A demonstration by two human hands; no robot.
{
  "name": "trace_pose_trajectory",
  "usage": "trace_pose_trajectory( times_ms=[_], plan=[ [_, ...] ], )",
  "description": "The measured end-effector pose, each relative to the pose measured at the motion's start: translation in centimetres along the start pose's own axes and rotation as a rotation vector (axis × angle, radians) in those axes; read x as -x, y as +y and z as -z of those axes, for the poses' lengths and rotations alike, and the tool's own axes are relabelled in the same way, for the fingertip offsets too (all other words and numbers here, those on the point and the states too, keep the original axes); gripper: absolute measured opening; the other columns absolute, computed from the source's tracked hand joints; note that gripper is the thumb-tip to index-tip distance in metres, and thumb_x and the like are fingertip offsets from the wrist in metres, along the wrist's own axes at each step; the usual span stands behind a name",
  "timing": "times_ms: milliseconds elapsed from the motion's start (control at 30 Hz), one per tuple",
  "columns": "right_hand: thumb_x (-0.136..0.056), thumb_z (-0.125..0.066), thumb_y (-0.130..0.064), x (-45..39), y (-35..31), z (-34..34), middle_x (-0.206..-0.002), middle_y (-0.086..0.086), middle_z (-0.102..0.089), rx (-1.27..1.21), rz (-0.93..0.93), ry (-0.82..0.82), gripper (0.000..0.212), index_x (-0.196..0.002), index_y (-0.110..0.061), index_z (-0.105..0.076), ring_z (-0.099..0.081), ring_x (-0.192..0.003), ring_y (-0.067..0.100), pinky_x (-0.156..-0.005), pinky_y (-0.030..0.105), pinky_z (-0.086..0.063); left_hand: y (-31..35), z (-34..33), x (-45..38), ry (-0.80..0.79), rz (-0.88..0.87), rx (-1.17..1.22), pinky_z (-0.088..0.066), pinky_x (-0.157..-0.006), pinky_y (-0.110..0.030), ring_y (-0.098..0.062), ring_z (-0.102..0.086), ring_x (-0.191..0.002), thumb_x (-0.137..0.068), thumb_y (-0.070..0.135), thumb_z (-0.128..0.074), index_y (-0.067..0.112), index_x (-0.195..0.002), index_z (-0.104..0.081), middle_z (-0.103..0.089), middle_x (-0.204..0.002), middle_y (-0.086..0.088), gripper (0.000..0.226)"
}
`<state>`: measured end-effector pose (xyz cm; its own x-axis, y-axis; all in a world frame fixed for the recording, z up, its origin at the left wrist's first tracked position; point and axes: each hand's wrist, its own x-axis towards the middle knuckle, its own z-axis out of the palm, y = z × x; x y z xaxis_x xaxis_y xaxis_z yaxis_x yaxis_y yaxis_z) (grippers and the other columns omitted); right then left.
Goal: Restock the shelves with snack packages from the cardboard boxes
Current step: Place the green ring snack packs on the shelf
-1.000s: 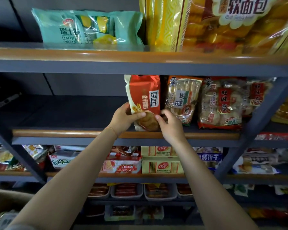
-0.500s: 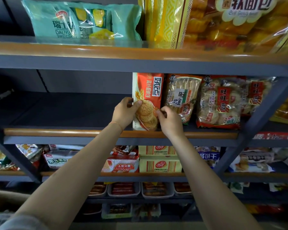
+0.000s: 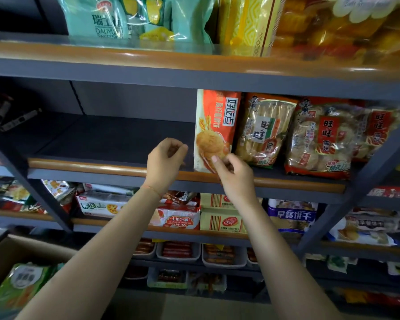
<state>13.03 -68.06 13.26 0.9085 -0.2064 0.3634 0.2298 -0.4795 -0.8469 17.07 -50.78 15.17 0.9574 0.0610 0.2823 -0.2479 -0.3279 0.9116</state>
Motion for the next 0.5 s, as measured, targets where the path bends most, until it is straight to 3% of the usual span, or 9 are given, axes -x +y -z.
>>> trace_pose_trajectory(
  times_ms=[100, 233, 367, 500],
  plan=[
    [-0.098, -0.061, -0.033, 2.0, 0.2, -2.8, -0.057, -0.005, -0.049, -0.065, -0.008, -0.122, 0.040, -0.064, -0.017, -0.048, -0.047, -0.056, 0.008, -0.055, 0.023, -0.034, -2.8, 2.1, 3.4, -0.006, 0.067, -0.024, -0.053, -0.057, -0.022, -0.013, -0.066, -0.060, -0.100, 0.021, -0.061, 0.012, -0.093, -0.065, -0.069, -0.075, -0.005, 0.013],
    [-0.099, -0.059, -0.034, 4.9, 1.2, -8.6, -0.056, 0.005, -0.047, -0.050, -0.055, -0.327, 0.044, -0.065, -0.007, -0.048, -0.046, -0.053, 0.013, -0.055, 0.027, -0.033, -9.3, 6.7, 7.6, -0.015, 0.256, -0.086, -0.054, -0.063, -0.036, -0.017, -0.066, -0.062, -0.100, 0.019, -0.061, 0.011, -0.089, -0.065, -0.069, -0.074, -0.007, 0.014],
    [-0.101, -0.055, -0.036, 8.5, 1.3, -16.7, -0.063, 0.019, -0.045, 0.011, -0.092, -0.573, 0.048, -0.072, 0.002, -0.049, -0.046, -0.056, 0.026, -0.056, 0.032, -0.027, -16.4, 13.5, 12.3, 0.059, 0.420, -0.183, -0.051, -0.064, -0.032, -0.011, -0.065, -0.062, -0.098, 0.026, -0.064, 0.021, -0.083, -0.064, -0.068, -0.068, 0.003, 0.016],
    [-0.100, -0.056, -0.034, 13.4, 0.6, -26.7, -0.061, 0.016, -0.042, 0.097, -0.160, -0.797, 0.048, -0.068, 0.000, -0.045, -0.048, -0.057, 0.029, -0.059, 0.036, -0.031, -23.8, 21.9, 17.5, 0.155, 0.588, -0.250, -0.044, -0.061, -0.026, -0.009, -0.063, -0.070, -0.097, 0.030, -0.064, 0.030, -0.080, -0.062, -0.067, -0.072, 0.008, 0.017]
  ],
)
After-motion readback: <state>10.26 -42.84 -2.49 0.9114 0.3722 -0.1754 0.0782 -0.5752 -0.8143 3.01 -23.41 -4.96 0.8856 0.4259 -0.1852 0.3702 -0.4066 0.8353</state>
